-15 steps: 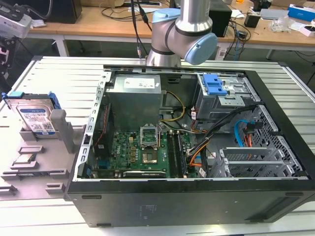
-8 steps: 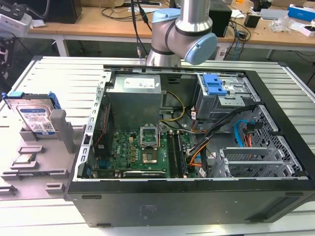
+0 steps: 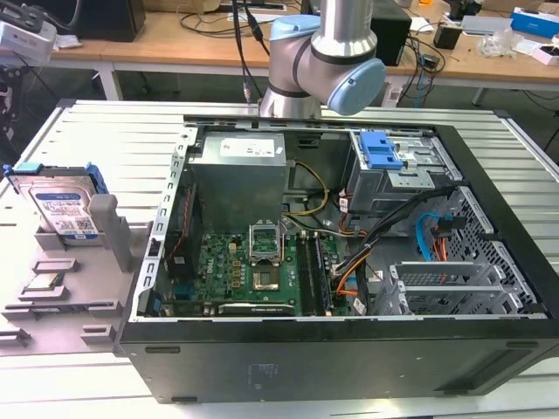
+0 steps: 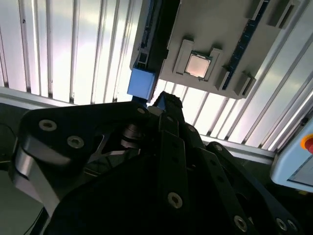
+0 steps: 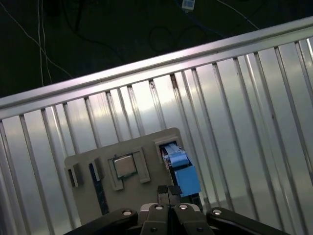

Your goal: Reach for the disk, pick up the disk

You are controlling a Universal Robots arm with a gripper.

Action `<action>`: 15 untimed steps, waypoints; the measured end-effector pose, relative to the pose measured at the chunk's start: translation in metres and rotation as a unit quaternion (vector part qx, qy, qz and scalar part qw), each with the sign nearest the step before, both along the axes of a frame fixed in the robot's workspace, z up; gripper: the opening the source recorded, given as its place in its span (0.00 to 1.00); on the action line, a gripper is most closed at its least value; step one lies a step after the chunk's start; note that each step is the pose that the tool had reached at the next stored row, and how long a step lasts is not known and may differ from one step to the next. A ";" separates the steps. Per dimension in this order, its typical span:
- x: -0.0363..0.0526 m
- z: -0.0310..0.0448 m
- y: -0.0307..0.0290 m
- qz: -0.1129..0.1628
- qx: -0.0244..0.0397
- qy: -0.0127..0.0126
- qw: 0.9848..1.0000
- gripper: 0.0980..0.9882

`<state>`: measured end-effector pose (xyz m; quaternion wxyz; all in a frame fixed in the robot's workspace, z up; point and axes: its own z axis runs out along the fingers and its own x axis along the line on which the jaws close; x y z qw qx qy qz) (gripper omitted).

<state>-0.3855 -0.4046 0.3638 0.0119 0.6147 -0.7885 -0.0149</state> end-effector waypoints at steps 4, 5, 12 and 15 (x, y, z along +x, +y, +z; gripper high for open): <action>0.0000 0.0000 0.0000 0.019 0.000 0.000 1.000 0.01; 0.0000 0.0000 0.0000 0.022 0.000 0.000 1.000 0.01; 0.0000 0.0000 0.0000 0.059 0.000 0.000 0.998 0.01; 0.0000 0.0000 0.0000 0.074 0.000 0.000 0.997 0.01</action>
